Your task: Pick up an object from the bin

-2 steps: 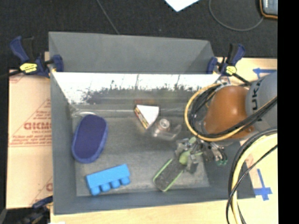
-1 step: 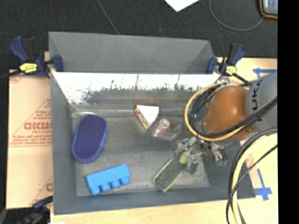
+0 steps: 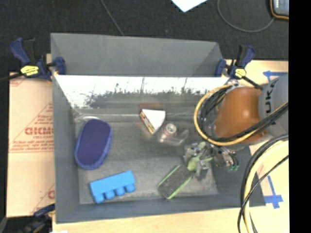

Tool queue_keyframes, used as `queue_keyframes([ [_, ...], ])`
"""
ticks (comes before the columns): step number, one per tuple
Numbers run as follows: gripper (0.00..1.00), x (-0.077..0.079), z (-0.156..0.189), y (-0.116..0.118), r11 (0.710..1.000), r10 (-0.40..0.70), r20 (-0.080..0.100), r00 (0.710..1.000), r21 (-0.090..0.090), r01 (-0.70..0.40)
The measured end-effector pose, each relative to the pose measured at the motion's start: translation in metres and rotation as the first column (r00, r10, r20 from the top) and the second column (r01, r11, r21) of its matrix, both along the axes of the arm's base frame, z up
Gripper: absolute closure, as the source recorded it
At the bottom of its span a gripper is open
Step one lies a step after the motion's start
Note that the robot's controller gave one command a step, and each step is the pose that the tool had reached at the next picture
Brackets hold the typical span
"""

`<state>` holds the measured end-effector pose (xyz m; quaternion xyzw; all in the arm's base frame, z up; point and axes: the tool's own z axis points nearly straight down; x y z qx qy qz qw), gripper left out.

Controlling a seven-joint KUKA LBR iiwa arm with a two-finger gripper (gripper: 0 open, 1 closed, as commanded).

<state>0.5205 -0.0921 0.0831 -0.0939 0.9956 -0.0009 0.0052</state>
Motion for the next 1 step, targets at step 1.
queue_keyframes([
  [1, 1.0, 0.0018, 0.0251, -0.0005, 1.0, -0.001, 0.006, 1.0, -0.002, 0.001],
])
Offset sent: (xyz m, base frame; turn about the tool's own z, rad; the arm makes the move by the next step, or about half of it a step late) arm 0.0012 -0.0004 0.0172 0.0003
